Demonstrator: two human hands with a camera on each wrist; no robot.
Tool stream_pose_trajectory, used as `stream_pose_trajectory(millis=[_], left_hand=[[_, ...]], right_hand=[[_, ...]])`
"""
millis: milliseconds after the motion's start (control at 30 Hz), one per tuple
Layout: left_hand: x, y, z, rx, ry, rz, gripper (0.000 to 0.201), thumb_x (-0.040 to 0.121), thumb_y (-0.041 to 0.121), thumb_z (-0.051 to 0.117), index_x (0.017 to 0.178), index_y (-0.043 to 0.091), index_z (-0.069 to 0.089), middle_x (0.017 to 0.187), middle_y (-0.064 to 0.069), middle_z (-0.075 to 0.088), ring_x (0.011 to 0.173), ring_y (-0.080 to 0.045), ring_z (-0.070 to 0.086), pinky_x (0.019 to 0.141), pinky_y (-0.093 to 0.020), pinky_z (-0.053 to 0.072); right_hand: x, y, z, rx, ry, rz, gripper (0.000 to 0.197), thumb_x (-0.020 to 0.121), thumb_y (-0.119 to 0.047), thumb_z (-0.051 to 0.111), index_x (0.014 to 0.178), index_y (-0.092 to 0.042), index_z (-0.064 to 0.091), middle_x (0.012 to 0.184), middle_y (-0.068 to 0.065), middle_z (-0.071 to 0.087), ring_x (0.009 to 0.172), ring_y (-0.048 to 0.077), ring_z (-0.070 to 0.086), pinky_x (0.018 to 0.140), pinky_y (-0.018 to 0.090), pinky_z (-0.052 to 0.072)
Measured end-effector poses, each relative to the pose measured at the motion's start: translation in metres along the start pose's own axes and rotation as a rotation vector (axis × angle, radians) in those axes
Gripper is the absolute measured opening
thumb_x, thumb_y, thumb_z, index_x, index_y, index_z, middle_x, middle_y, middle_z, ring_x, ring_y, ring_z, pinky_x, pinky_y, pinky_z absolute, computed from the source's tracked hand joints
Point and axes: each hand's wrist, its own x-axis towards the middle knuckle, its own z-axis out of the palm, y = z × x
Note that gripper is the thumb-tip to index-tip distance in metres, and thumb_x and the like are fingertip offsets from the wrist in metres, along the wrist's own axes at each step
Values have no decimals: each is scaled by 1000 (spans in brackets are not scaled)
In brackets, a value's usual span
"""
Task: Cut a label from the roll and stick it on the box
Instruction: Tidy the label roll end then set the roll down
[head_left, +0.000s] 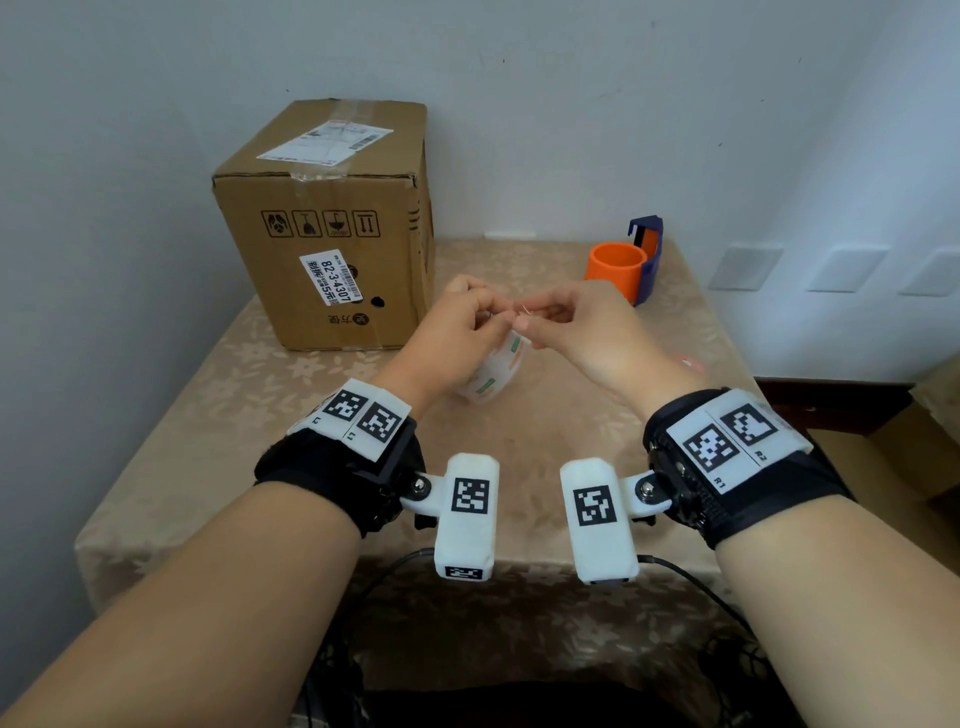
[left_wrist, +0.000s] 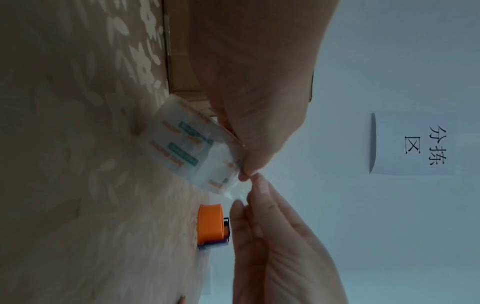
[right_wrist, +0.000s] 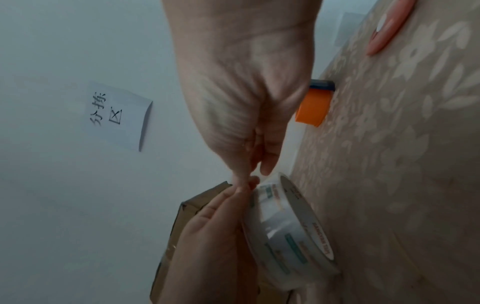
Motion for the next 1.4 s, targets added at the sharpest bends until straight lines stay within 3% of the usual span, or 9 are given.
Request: stream_pose_trajectory(millis=[133, 333, 433, 633, 800, 967, 1133, 1300, 1400], left_hand=[[0, 0, -6, -2, -8, 5, 14, 93, 11, 52, 97, 14, 65, 107, 2, 44, 80, 0, 46, 74, -6, 39], [0, 3, -4, 13, 34, -1, 23, 90, 13, 57, 113, 14, 60, 106, 2, 48, 72, 1, 49, 71, -11, 41], [-2, 5, -5, 30, 20, 19, 22, 88, 11, 59, 108, 19, 55, 104, 0, 53, 69, 0, 50, 68, -14, 42], [-4, 8, -4, 122, 18, 64, 16, 89, 13, 59, 105, 15, 59, 96, 10, 47, 71, -1, 47, 70, -14, 43], [-2, 4, -10, 59, -10, 47, 9, 89, 12, 60, 96, 14, 64, 99, 3, 49, 72, 0, 47, 68, -12, 40], [-3, 3, -19, -30, -128, 22, 20, 89, 9, 60, 76, 25, 61, 98, 2, 52, 83, -8, 49, 78, -18, 41], [-6, 4, -18, -115, -155, 14, 16, 88, 5, 60, 80, 19, 62, 94, -4, 55, 85, -18, 50, 83, -33, 46], [-7, 7, -12, -84, -120, 16, 2, 88, 11, 62, 88, 11, 64, 97, -5, 57, 86, -14, 53, 80, -25, 48], [-5, 7, -10, -62, -76, 9, 12, 87, 12, 63, 77, 19, 61, 90, -1, 54, 76, -9, 51, 71, -14, 45]], right_hand=[[2, 0, 5, -264, 145, -131, 20, 88, -10, 61, 104, -5, 71, 83, -3, 54, 75, 10, 50, 64, 8, 38], [6, -4, 8, -311, 209, -107, 19, 89, -10, 60, 101, -6, 72, 115, 14, 62, 97, 21, 58, 88, 26, 42], [6, -8, 2, -185, 148, 17, 22, 91, -10, 57, 109, -7, 69, 113, 10, 70, 107, 19, 62, 87, 20, 41], [6, -4, -5, 120, 83, 93, 16, 83, 1, 64, 85, -14, 60, 76, 8, 64, 68, 16, 59, 57, 18, 52], [4, -7, -13, 45, -126, -17, 30, 79, 14, 56, 97, -6, 70, 82, 1, 66, 80, 9, 60, 81, 22, 52], [2, -8, -12, -106, -102, -161, 32, 82, 10, 54, 102, -10, 69, 81, -5, 64, 75, -2, 57, 73, 4, 45], [2, -5, -8, -41, -30, -190, 23, 82, 0, 65, 80, -23, 63, 75, -9, 62, 76, 12, 60, 76, 24, 50], [1, -2, -5, -36, 37, -138, 28, 81, -6, 69, 72, -32, 61, 70, -10, 63, 70, 8, 63, 72, 22, 52], [-2, -5, -3, -42, 35, -117, 9, 81, -13, 70, 84, -21, 73, 74, -17, 63, 70, -4, 61, 71, 11, 49]])
